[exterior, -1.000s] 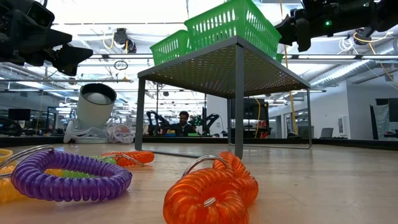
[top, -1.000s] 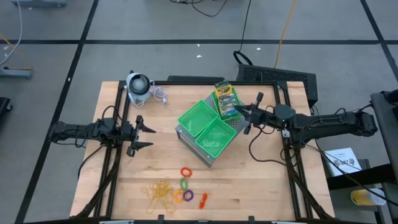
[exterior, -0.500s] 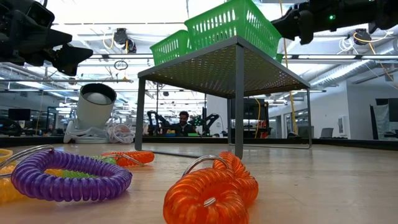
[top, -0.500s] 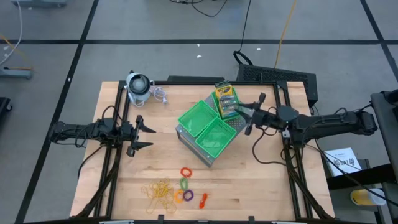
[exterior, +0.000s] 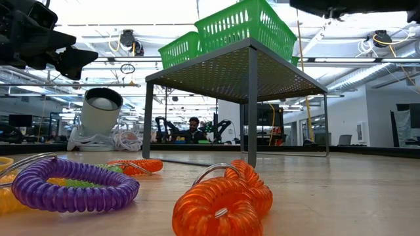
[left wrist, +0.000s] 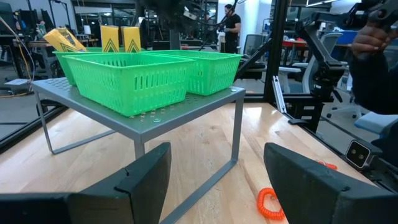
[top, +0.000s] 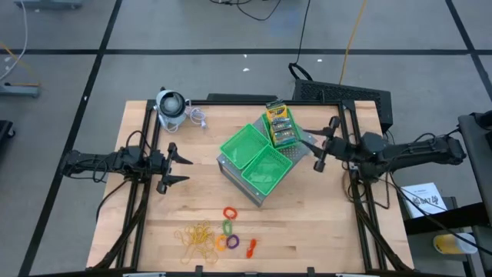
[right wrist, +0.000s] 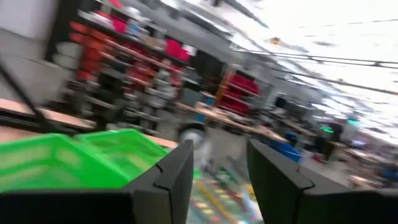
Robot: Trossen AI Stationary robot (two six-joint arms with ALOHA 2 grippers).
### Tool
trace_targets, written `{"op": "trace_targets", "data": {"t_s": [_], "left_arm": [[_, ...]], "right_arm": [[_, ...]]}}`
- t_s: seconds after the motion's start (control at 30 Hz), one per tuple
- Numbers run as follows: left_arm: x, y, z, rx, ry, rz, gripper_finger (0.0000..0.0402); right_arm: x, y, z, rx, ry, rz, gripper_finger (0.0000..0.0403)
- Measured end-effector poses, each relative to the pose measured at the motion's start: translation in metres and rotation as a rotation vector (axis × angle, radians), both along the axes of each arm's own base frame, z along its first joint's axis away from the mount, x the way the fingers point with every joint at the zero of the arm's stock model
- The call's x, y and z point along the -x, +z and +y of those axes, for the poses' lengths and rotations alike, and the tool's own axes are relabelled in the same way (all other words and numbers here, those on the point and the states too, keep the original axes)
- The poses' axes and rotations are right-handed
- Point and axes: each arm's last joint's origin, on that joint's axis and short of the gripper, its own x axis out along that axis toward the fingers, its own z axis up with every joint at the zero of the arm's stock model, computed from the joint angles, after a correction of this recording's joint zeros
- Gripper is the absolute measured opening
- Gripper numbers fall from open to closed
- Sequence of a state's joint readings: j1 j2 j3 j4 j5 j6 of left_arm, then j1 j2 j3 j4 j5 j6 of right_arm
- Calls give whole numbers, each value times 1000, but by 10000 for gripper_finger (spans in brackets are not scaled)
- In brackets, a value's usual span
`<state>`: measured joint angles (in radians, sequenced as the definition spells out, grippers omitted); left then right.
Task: Pick & Place Office Desk Supplies
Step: Put the yellow rubber band into the top left green bin on the shelf
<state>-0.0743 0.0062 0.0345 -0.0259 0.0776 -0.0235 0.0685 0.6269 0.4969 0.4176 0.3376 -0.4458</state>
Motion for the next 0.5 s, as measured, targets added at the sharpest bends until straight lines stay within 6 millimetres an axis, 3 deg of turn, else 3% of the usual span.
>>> {"op": "trace_targets", "data": {"t_s": [0.27,0.5], "left_arm": [[0,0,0,0,0,0,264],[0,0,0,0,0,0,264]], "right_arm": [[21,-3,21,-179,481,49,139],[31,-11,37,-342,894,204,129]]}}
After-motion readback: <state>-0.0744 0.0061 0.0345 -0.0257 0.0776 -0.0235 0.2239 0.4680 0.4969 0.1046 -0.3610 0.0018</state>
